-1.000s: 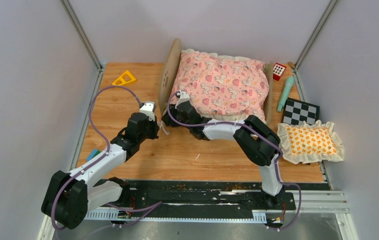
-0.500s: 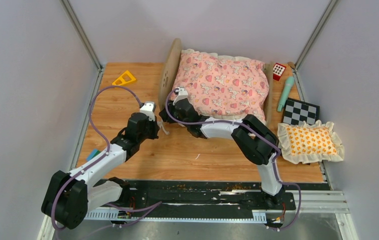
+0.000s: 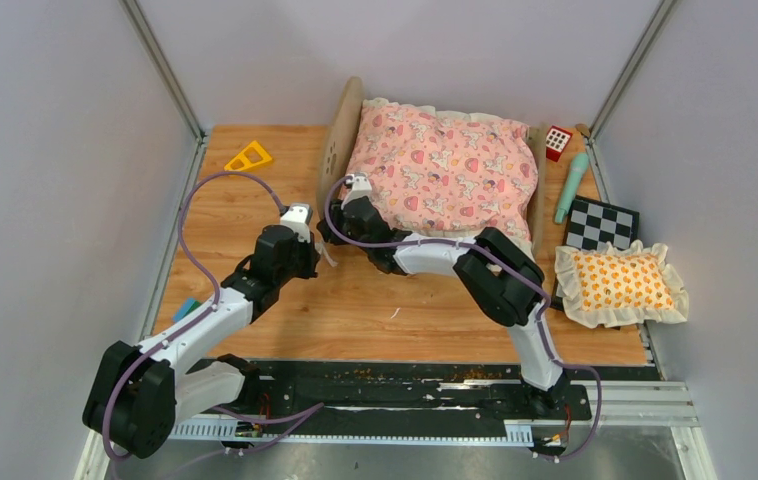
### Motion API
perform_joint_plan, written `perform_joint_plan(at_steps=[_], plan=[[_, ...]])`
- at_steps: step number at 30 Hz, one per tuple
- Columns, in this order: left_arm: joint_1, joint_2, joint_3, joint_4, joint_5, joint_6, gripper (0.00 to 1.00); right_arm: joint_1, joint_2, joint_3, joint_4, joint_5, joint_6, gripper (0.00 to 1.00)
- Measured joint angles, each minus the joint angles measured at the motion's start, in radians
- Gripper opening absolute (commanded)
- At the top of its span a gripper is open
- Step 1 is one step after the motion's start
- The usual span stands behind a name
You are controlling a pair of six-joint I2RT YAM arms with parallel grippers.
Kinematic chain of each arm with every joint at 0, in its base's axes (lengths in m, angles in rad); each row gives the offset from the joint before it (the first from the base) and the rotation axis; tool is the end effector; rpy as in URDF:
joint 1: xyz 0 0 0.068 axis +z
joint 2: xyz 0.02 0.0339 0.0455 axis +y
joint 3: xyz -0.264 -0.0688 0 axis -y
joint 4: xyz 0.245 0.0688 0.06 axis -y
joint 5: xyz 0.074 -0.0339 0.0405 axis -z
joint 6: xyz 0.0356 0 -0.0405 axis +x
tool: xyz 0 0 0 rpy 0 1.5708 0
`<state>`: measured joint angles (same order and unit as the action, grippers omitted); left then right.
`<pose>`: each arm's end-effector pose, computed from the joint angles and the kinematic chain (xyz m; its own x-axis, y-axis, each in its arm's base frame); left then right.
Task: Set up the pet bed
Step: Tie the ropes to the bed frame.
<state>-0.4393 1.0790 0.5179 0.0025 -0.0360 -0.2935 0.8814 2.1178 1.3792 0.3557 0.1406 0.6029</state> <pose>0.2066 -0.0956 0.2086 -0.5741 -0.0496 -0.8173 0.2416 0.9434 -0.2271 0.3093 0.3674 0.1776 -0.5821 0.1765 -0.7937 -0.4265 0.7648 0.4828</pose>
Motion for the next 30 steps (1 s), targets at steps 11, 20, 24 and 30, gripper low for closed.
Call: perform_joint_plan(at_steps=[11,20,24,30], plan=[[0.000,-0.004,0.000,0.000,0.001,0.000,0.00,0.001,0.008,0.006,-0.018,0.015,0.014,0.18],[0.000,-0.036,0.000,0.001,0.001,0.000,0.00,0.012,0.008,0.008,-0.030,0.017,0.029,0.31],[0.000,-0.037,0.000,0.001,0.000,0.000,0.00,0.008,0.008,0.011,-0.051,0.023,0.031,0.18],[0.000,-0.036,0.000,0.001,0.000,0.000,0.00,0.002,0.008,-0.003,-0.047,0.032,0.032,0.07]])
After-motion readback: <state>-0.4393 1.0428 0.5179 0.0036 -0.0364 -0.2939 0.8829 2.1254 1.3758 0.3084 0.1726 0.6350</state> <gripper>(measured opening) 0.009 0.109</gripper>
